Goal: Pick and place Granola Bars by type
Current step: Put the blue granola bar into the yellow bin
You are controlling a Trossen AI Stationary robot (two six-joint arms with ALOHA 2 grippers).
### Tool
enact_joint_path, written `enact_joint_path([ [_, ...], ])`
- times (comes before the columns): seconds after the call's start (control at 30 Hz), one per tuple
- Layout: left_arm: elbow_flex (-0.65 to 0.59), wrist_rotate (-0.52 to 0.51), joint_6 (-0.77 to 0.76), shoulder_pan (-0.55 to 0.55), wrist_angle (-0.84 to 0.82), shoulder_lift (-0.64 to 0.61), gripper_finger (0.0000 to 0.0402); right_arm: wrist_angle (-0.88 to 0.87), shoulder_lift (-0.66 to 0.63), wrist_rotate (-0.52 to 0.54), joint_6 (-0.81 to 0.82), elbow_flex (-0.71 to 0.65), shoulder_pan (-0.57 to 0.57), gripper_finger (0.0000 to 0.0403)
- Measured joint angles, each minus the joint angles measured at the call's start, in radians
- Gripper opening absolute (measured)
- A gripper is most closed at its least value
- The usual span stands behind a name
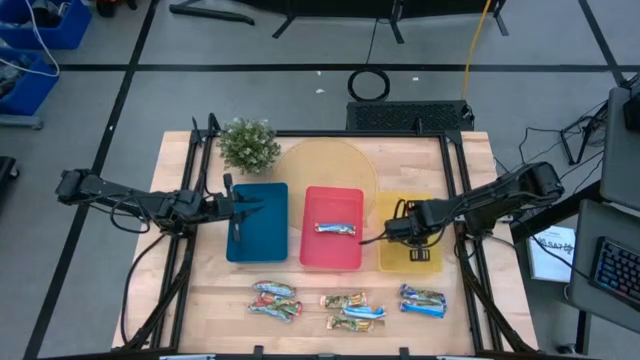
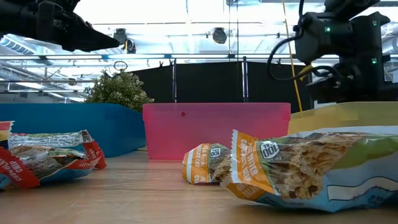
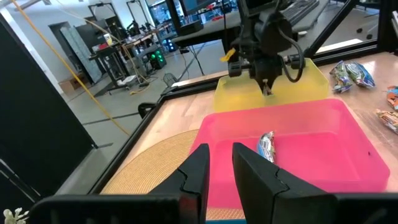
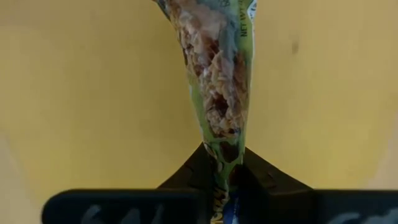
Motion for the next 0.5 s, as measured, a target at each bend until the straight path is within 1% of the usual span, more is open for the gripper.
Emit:
enact_joint_path([
  [0.4,0.000,0.000,-0.011,0.000,-0.005,0.000,0.0079,-0.002,-0.014,0.001,0.037,0.009,0.000,0.0122],
  [0.5,0.000,0.000,-0.012,0.000,-0.005,0.000,0.0079,-0.028,-0.033,0.001,0.079,0.036,0.000,0.0137],
])
